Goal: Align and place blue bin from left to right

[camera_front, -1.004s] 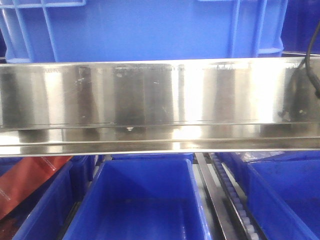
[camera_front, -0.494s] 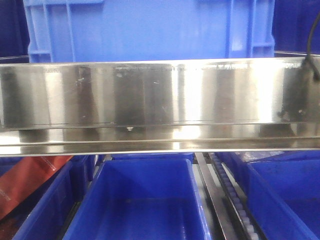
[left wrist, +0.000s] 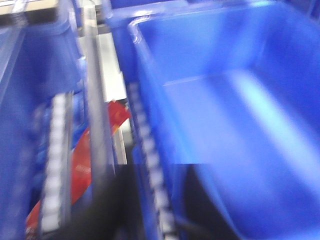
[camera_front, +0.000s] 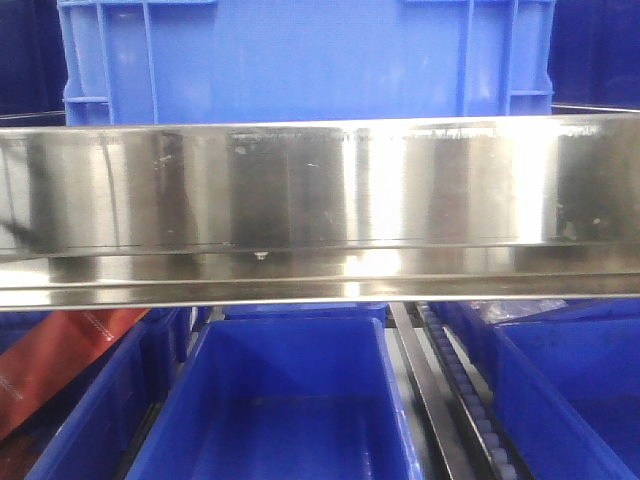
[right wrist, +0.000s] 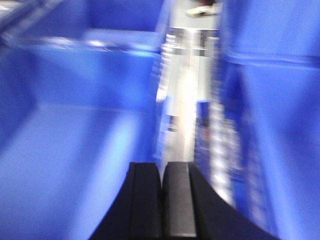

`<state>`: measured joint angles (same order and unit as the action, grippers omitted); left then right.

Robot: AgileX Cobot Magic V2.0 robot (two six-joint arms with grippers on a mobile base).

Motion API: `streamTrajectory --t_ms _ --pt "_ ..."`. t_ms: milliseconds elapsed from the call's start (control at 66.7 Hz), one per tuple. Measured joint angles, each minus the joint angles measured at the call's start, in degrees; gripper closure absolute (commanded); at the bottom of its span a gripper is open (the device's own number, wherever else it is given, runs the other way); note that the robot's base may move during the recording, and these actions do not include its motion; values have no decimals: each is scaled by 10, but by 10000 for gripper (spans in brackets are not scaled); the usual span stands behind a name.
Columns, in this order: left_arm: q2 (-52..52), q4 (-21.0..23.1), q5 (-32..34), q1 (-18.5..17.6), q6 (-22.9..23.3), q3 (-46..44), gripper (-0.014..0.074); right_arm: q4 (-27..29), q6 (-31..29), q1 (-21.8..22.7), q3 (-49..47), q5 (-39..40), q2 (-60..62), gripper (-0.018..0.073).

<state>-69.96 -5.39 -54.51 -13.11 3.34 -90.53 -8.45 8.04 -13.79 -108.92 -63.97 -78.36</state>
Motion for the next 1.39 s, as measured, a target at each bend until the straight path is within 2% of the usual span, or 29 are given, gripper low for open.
streamTrajectory --t_ms 210,375,509,644,929,1064,1393 --pt "156 0 161 0 13 250 707 -4 -1 0 215 96 119 627" --pt "282 9 283 0 15 419 707 -4 -1 0 401 206 228 627" --pt "380 15 332 0 16 521 707 -4 -1 0 548 300 321 627" --pt "460 18 344 0 16 590 707 -8 -1 0 682 367 420 627" --pt "559 19 345 0 16 651 707 -25 -1 0 851 426 601 628" --pt "568 19 347 0 16 651 707 -25 -1 0 870 433 644 628" --pt "568 19 347 0 17 652 707 -28 -1 0 870 452 650 628"
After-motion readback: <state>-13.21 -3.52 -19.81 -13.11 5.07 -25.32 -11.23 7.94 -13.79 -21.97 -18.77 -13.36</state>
